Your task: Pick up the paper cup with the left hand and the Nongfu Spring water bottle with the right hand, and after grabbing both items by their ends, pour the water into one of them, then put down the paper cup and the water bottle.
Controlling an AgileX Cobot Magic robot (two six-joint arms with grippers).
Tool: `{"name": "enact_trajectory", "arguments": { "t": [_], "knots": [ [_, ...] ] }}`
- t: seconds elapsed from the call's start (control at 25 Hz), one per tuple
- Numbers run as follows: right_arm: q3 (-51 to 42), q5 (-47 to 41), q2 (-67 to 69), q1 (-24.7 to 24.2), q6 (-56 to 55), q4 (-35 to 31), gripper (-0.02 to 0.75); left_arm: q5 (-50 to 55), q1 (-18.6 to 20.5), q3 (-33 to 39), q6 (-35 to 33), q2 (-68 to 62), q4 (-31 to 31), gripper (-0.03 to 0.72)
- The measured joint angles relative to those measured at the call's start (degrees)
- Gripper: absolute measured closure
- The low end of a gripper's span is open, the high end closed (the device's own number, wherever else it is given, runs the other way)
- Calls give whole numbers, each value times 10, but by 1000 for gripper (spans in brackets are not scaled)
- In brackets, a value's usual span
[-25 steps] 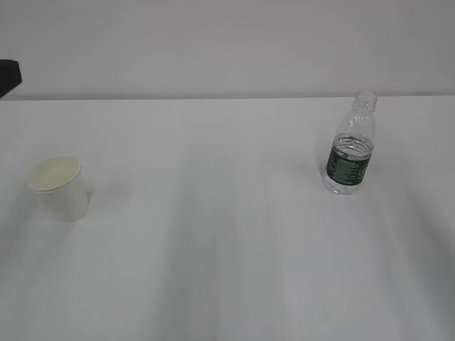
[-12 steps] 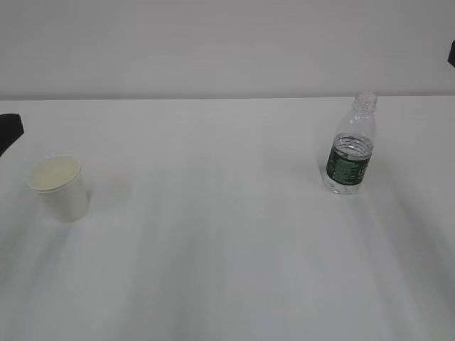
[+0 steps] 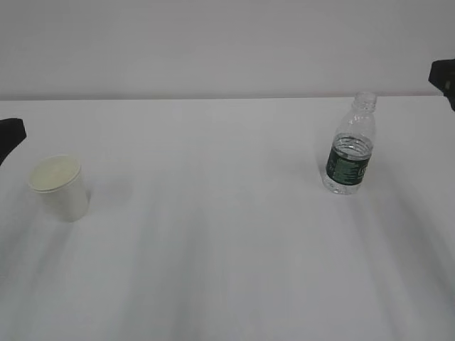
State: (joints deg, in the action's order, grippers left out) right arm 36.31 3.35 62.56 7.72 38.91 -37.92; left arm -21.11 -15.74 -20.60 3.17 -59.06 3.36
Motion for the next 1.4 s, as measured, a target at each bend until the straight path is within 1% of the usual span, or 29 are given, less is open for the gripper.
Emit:
{"name": "enact_trajectory", "arguments": {
  "t": [0.24,0.4,0.52,0.6,0.64,0.72,0.84,0.96,1.04,1.12,1.24,1.4],
  "knots": [
    [0,34,26,0,0,0,170,-62,0,0,-1,-65,0,183],
    [0,45,61,1,-22,1,170,-126,0,0,-1,-123,2,184],
    [0,64,89,1,-51,23,170,-168,0,0,-1,-139,11,185],
    [0,76,103,1,-78,53,170,-174,0,0,-1,-139,13,185],
    [0,80,110,1,-101,79,170,-174,0,0,-1,-140,14,185],
    [0,91,123,1,-157,143,170,-175,0,0,-1,-150,15,185],
    [-12,135,141,1,-270,264,170,-176,0,0,-1,-172,19,185],
    [-44,186,146,1,-356,353,170,-194,0,0,-1,-185,23,185],
    [-68,218,146,1,-389,385,170,-205,0,0,-1,-186,28,185],
    [-94,246,146,1,-398,399,170,-207,0,0,-1,-186,34,185],
    [-124,282,146,1,-403,406,171,-233,0,16,-1,-186,37,198],
    [-155,316,146,1,-405,408,170,-277,0,59,-1,-186,53,218]
  ]
}}
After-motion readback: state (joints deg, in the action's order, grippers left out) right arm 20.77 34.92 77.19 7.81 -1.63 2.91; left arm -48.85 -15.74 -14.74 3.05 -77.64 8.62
